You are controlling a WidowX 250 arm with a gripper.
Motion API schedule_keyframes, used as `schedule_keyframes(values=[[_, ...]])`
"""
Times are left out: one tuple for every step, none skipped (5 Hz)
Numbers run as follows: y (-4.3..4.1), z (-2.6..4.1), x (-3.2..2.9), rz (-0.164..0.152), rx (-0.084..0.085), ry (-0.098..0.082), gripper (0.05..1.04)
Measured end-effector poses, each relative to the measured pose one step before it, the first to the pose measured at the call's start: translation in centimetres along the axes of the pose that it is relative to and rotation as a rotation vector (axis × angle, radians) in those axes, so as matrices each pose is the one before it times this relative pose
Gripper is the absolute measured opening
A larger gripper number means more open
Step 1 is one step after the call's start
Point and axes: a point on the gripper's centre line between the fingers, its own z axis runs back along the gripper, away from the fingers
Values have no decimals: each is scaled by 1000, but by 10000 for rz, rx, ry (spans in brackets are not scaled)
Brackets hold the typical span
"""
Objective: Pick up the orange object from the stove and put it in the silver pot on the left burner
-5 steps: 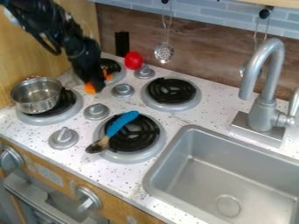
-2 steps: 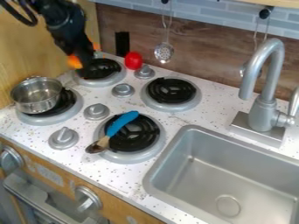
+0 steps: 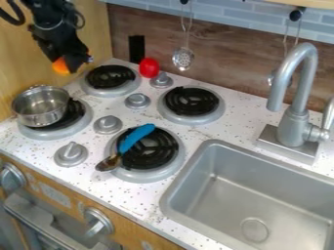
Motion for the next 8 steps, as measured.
schedule_keyframes(values=[[1307, -497, -479, 143, 631, 166, 537], [591, -2834, -1320, 50, 103, 716, 537], [1381, -2455, -1387, 203, 33, 667, 537], [660, -1031, -623, 51, -81, 270, 537], [440, -204, -6, 56, -85, 70, 617], [415, 126, -354, 23, -15, 209, 920], [-73, 7, -16, 109, -14, 25, 1015], [3, 84, 51, -218, -33, -55, 1011]])
